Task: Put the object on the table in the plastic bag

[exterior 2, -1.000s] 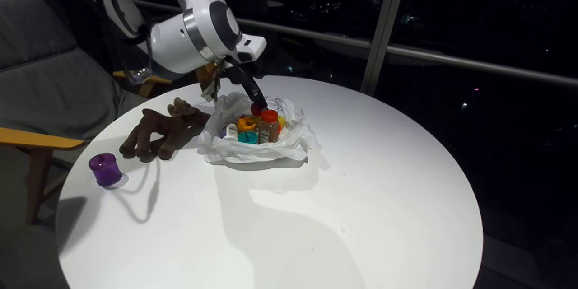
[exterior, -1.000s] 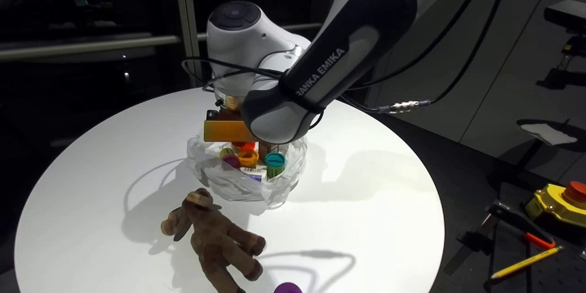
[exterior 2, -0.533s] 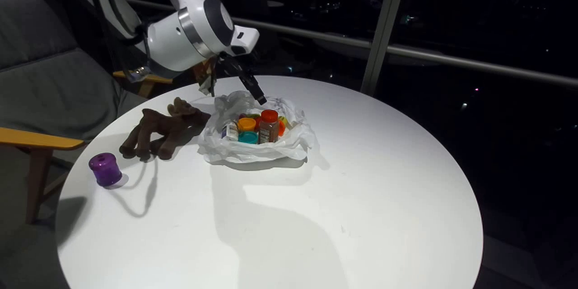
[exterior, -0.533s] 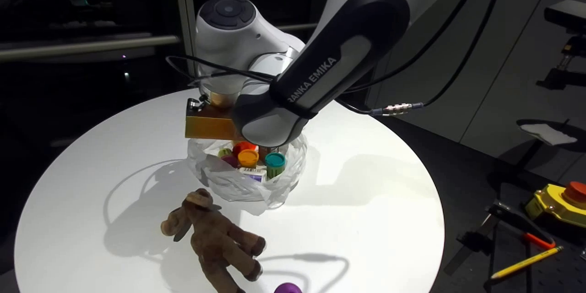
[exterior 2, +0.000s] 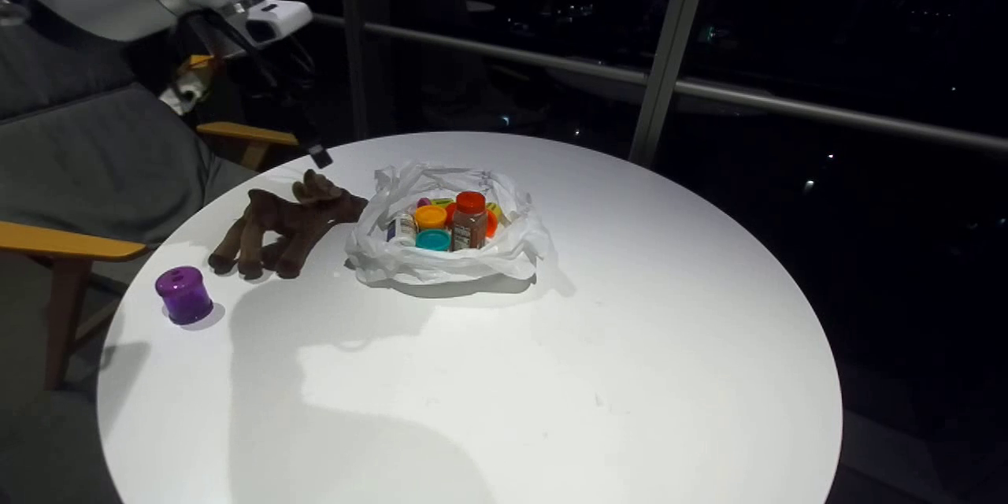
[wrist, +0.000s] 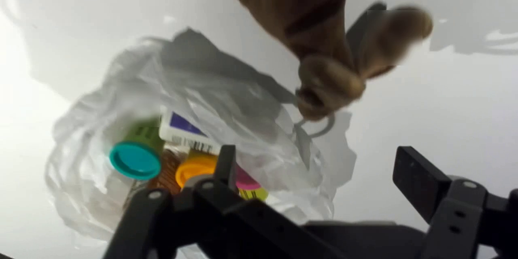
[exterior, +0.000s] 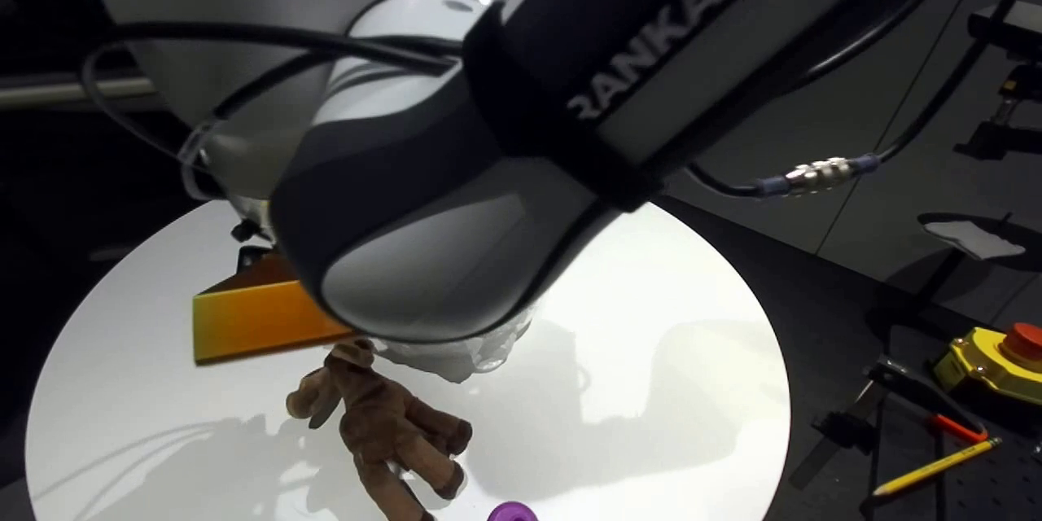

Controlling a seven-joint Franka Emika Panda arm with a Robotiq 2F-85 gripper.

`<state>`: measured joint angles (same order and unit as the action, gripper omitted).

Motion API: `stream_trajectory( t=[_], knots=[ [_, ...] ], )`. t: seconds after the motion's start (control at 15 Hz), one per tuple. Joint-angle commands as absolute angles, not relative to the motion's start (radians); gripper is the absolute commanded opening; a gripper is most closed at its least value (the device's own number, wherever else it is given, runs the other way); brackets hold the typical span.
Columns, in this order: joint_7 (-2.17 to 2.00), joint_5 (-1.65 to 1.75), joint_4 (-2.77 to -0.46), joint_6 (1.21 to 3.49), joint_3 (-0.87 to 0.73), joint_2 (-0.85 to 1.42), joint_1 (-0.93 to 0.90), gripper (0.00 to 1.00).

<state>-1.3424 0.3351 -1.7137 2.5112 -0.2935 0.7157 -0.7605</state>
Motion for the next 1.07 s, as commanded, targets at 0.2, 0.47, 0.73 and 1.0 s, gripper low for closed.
stream_trajectory(
  t=[0.2,0.47,0.73,1.0],
  knots=[
    [-1.317,0.321,-1.944,2.343,-0.1,0.504,-0.713,1.0],
    [-1.141,0.272,-2.08,2.394,0.024,0.435,-0.594,1.0],
    [-0.939,0.237,-2.151,2.407,0.093,0.424,-0.469,1.0],
    [-0.691,0.136,-2.189,2.482,0.145,0.448,-0.35,1.0]
  ],
)
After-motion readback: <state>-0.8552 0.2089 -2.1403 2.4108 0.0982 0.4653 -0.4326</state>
